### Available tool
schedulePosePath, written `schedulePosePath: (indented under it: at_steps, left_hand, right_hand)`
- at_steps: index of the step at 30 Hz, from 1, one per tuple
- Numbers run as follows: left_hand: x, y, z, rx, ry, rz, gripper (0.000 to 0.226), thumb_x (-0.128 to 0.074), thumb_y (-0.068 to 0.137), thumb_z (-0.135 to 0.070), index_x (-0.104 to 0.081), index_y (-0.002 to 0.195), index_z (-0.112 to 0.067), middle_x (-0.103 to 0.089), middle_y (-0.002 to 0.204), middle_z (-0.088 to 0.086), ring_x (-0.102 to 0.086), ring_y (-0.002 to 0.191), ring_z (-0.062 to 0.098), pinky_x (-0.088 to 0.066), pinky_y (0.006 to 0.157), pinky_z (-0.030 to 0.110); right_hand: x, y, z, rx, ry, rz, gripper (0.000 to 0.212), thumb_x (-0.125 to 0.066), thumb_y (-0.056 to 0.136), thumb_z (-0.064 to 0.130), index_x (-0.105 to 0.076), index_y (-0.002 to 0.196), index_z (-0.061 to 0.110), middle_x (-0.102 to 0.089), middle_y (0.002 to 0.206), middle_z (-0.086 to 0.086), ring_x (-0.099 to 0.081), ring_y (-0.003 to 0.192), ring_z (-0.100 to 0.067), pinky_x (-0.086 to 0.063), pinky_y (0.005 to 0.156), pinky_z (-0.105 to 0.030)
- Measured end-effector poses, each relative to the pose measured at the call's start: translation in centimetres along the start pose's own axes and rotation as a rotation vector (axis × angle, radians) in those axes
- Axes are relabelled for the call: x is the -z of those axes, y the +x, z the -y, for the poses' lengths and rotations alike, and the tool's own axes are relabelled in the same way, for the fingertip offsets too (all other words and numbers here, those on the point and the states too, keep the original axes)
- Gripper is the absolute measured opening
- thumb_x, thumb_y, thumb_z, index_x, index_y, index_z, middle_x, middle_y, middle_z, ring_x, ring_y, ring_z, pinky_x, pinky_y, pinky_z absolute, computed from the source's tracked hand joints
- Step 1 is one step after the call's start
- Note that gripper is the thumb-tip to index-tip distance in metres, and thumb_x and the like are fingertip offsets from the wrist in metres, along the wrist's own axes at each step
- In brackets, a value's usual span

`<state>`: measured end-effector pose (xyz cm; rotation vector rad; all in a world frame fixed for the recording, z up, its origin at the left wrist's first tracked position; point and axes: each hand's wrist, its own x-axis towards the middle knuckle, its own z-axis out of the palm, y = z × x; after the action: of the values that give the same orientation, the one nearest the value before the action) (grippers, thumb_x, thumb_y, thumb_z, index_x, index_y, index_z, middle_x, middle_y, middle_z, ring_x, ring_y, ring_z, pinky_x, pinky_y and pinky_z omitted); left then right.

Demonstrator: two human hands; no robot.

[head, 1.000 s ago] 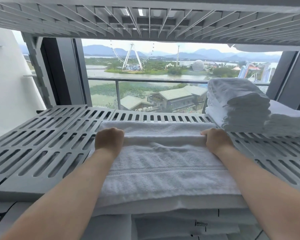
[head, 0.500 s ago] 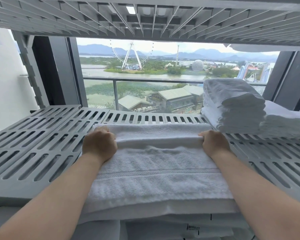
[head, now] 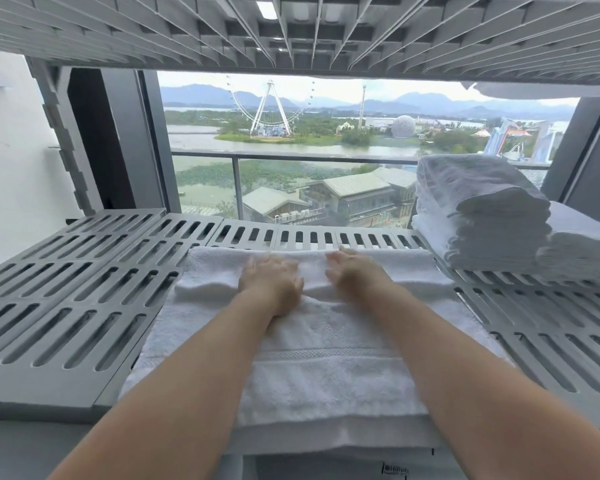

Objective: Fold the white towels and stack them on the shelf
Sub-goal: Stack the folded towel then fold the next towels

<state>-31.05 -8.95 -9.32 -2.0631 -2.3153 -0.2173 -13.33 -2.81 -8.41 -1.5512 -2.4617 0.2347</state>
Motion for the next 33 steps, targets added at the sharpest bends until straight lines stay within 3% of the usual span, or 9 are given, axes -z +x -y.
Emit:
schedulePosePath:
  at_steps: [1,3,10,15,19,24,28,31,33]
  left_hand:
    - [-0.6,0.1,0.6,0.077,0.01,0.061,0.063,-0.018,0.1,-0.058,-0.017,0.158,-0.036,-0.012,0.168,0.0,-0.01,0.154,0.026,-0.001,0.121,0.056]
    - [-1.3,0.4,2.0,0.222,0.028,0.082,0.07,-0.007,0.093,-0.071,-0.004,0.158,-0.042,0.003,0.168,-0.001,0.005,0.154,0.029,0.012,0.116,0.061]
    - [-0.6,0.1,4.5,0.462,0.016,0.096,0.081,0.001,0.082,-0.084,-0.002,0.155,-0.048,0.007,0.168,0.002,0.011,0.152,0.039,0.015,0.111,0.069]
    - [0.0,-0.9,4.9,0.607,0.023,0.099,0.086,0.002,0.081,-0.085,0.0,0.156,-0.043,0.01,0.166,0.016,0.012,0.147,0.052,0.009,0.112,0.072]
    - [-0.4,-1.2,5.1,0.471,-0.028,-0.055,0.074,-0.01,0.097,-0.062,-0.022,0.158,-0.024,-0.01,0.165,0.021,0.0,0.152,0.045,0.004,0.119,0.064]
    - [-0.1,-1.1,3.1,0.104,-0.12,-0.293,0.045,-0.031,0.103,-0.036,-0.056,0.134,-0.012,-0.046,0.148,0.017,-0.031,0.144,0.034,-0.014,0.123,0.051]
    - [1.1,-2.9,-0.6,-0.12,-0.217,-0.377,0.036,-0.047,0.099,-0.031,-0.061,0.124,-0.01,-0.063,0.122,0.016,-0.055,0.117,0.033,-0.044,0.103,0.047]
    - [1.4,-6.5,-3.1,-0.251,-0.297,-0.336,0.033,-0.051,0.096,-0.03,-0.064,0.123,-0.016,-0.066,0.116,0.007,-0.058,0.11,0.027,-0.052,0.09,0.043]
    - [0.9,-8.7,-3.9,-0.253,-0.276,-0.305,0.029,-0.048,0.096,-0.032,-0.071,0.11,-0.023,-0.066,0.111,0.0,-0.059,0.108,0.023,-0.051,0.078,0.036]
  right_hand:
    - [-0.4,0.1,-0.6,-0.015,-0.044,0.056,0.056,-0.031,0.102,0.051,-0.028,0.156,0.034,-0.016,0.167,0.002,-0.013,0.154,-0.019,-0.012,0.124,-0.051]
    - [-0.9,0.0,-2.1,-0.062,-0.076,0.077,0.065,-0.022,0.096,0.068,-0.017,0.156,0.044,-0.005,0.168,0.007,-0.004,0.155,-0.017,0.0,0.124,-0.051]
    - [0.2,-1.3,-7.8,-0.276,-0.105,0.025,0.077,-0.017,0.089,0.08,-0.013,0.157,0.043,-0.008,0.168,0.006,-0.007,0.154,-0.02,-0.002,0.124,-0.049]
    - [0.6,-2.1,-9.0,-0.294,-0.106,-0.02,0.076,-0.017,0.092,0.076,-0.02,0.157,0.037,-0.017,0.166,0.005,-0.014,0.153,-0.019,-0.009,0.122,-0.048]
    - [0.8,-3.6,-7.7,-0.138,-0.011,-0.157,0.061,-0.021,0.103,0.059,-0.039,0.152,0.026,-0.037,0.159,0.001,-0.024,0.151,-0.017,-0.015,0.123,-0.052]
    - [0.5,-5.7,-4.3,0.001,0.042,-0.157,0.051,-0.042,0.101,0.052,-0.05,0.144,0.026,-0.039,0.158,-0.001,-0.022,0.151,-0.017,-0.02,0.122,-0.044]
    - [-0.3,-7.5,-2.1,0.061,0.007,-0.219,0.041,-0.062,0.093,0.044,-0.062,0.127,0.022,-0.06,0.133,-0.005,-0.052,0.127,-0.024,-0.042,0.108,-0.041]
    - [-0.1,-9.1,-0.8,0.092,-0.015,-0.401,0.032,-0.077,0.082,0.038,-0.067,0.106,0.019,-0.067,0.104,-0.003,-0.061,0.1,-0.022,-0.052,0.091,-0.039]
    - [0.3,-10.0,-0.5,0.111,-0.037,-0.481,0.026,-0.081,0.079,0.034,-0.066,0.095,0.02,-0.066,0.087,0.002,-0.061,0.086,-0.019,-0.054,0.082,-0.037]
